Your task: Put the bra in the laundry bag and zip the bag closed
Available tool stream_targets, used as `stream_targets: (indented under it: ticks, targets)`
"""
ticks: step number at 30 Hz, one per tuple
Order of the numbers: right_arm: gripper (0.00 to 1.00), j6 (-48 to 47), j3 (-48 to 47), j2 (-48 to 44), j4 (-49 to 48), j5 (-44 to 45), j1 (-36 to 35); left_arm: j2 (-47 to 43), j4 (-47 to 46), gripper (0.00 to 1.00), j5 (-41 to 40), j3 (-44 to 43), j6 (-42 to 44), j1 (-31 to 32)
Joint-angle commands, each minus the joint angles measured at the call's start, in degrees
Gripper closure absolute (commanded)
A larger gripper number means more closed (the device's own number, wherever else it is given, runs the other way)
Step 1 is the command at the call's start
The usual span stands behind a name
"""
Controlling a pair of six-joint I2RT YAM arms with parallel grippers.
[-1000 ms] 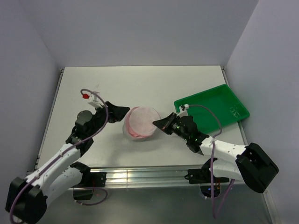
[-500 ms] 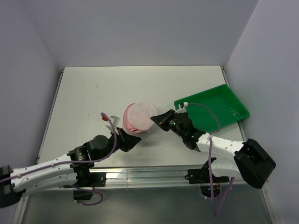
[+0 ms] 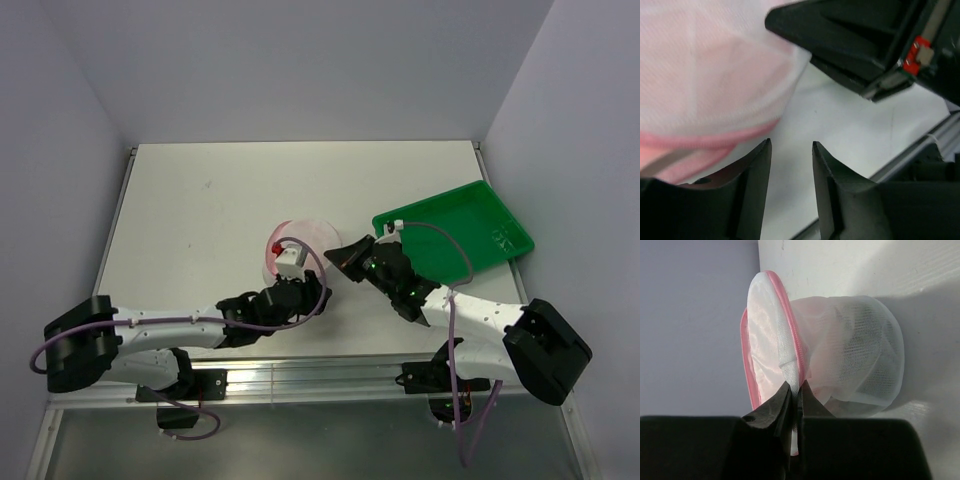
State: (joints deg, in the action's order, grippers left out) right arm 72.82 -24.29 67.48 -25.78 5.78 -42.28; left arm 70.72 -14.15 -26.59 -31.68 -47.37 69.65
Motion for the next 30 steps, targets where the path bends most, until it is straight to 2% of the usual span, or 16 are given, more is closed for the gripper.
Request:
stream_targets:
  ticks: [1,8,12,14,15,16,19,21,22,25,30]
  targets:
    - [1.00,0.1,0.3,-1.9,-0.9,1.2,-0.7,3.2,-3.6,0.55,-4.8,-5.2,4.5,-1.0]
    - [1.00,0.8,2.4,-2.9,-2.9,0.1,-0.9,11.0,-2.0,0.54,-8.2,-9.9,9.0,-2.1]
    - [1.00,0.5,2.8,-3.4,-2.7,0.2,-1.5,10.9,-3.1,0.53,-10.4,-9.8,9.2,-2.1]
    - [1.00,1.0,3.1,-3.5,-2.9,0.3,-1.7,10.6,-3.4,0.55,-11.3,-9.9,9.5,-2.0]
    - [1.00,0.8,2.7,-3.4,-2.6,0.3,-1.8,10.5,-3.3,0.57,-11.7,-10.2,9.7,-1.7]
    - [1.00,0.2,2.4,-3.2,-1.8,0.2,-2.0,10.3,-3.3,0.64,-12.5,-10.2,9.8,-1.6]
    - [1.00,0.7,3.4,-4.1,-2.6,0.5,-2.5,9.3,-3.8,0.77,-15.2,-9.5,10.4,-1.1]
    - [1.00,0.6,3.5,-4.7,-1.5,1.4,-2.7,8.5,-3.8,0.81,-16.2,-9.3,10.9,-1.1]
    - [1.00,0.0,3.3,-5.0,-1.0,1.6,-2.6,8.3,-3.3,0.88,-16.6,-9.3,11.1,-1.1]
    - [1.00,-0.1,3.9,-5.5,-1.2,1.4,-2.8,6.5,-3.8,1.00,-17.7,-7.8,10.9,-1.0]
    - [1.00,-1.8,3.6,-5.8,0.4,2.6,-2.7,3.5,-2.3,1.00,-17.6,-5.7,11.3,-0.8]
